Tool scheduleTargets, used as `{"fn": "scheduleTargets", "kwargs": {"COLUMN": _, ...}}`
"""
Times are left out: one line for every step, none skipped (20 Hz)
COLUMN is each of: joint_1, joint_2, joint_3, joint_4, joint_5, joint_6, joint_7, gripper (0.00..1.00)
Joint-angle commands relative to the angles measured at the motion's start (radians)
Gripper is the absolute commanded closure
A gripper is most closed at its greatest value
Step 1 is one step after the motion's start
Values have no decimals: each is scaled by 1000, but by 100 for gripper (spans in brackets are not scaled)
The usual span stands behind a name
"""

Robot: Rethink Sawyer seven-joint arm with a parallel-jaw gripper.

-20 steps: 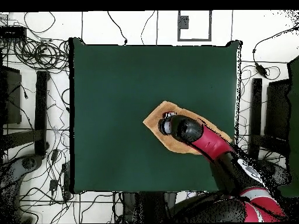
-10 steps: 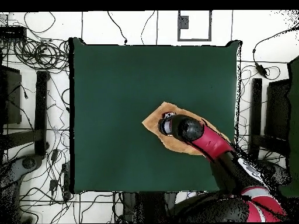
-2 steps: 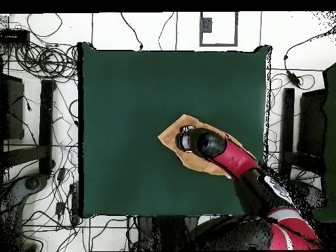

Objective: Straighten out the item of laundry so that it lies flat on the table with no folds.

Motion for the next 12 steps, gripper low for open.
{"fn": "scheduleTargets", "kwargs": {"joint_1": 111, "joint_2": 43, "joint_3": 80, "joint_4": 79, "joint_5": 18, "joint_6": 114, "joint_7": 50, "gripper": 100}}
{"fn": "scheduleTargets", "kwargs": {"joint_1": 132, "joint_2": -20, "joint_3": 57, "joint_4": 99, "joint_5": 21, "joint_6": 155, "joint_7": 71, "gripper": 100}}
{"fn": "scheduleTargets", "kwargs": {"joint_1": 160, "joint_2": -80, "joint_3": 29, "joint_4": 108, "joint_5": 23, "joint_6": 202, "joint_7": 93, "gripper": 100}}
{"fn": "scheduleTargets", "kwargs": {"joint_1": 177, "joint_2": -127, "joint_3": 12, "joint_4": 112, "joint_5": 25, "joint_6": 248, "joint_7": 103, "gripper": 100}}
{"fn": "scheduleTargets", "kwargs": {"joint_1": 193, "joint_2": -165, "joint_3": -2, "joint_4": 107, "joint_5": 26, "joint_6": 295, "joint_7": 109, "gripper": 100}}
{"fn": "scheduleTargets", "kwargs": {"joint_1": 207, "joint_2": -193, "joint_3": -13, "joint_4": 102, "joint_5": 28, "joint_6": 333, "joint_7": 117, "gripper": 100}}
{"fn": "scheduleTargets", "kwargs": {"joint_1": 225, "joint_2": -216, "joint_3": -30, "joint_4": 90, "joint_5": 27, "joint_6": 369, "joint_7": 127, "gripper": 100}}
{"fn": "scheduleTargets", "kwargs": {"joint_1": 237, "joint_2": -235, "joint_3": -40, "joint_4": 83, "joint_5": 30, "joint_6": 399, "joint_7": 136, "gripper": 100}}
{"fn": "scheduleTargets", "kwargs": {"joint_1": 251, "joint_2": -253, "joint_3": -53, "joint_4": 74, "joint_5": 31, "joint_6": 425, "joint_7": 144, "gripper": 100}}
{"fn": "scheduleTargets", "kwargs": {"joint_1": 262, "joint_2": -269, "joint_3": -65, "joint_4": 67, "joint_5": 30, "joint_6": 447, "joint_7": 149, "gripper": 100}}
{"fn": "scheduleTargets", "kwargs": {"joint_1": 271, "joint_2": -285, "joint_3": -74, "joint_4": 61, "joint_5": 32, "joint_6": 472, "joint_7": 154, "gripper": 100}}
{"fn": "scheduleTargets", "kwargs": {"joint_1": 283, "joint_2": -300, "joint_3": -86, "joint_4": 53, "joint_5": 31, "joint_6": 506, "joint_7": 161, "gripper": 100}}
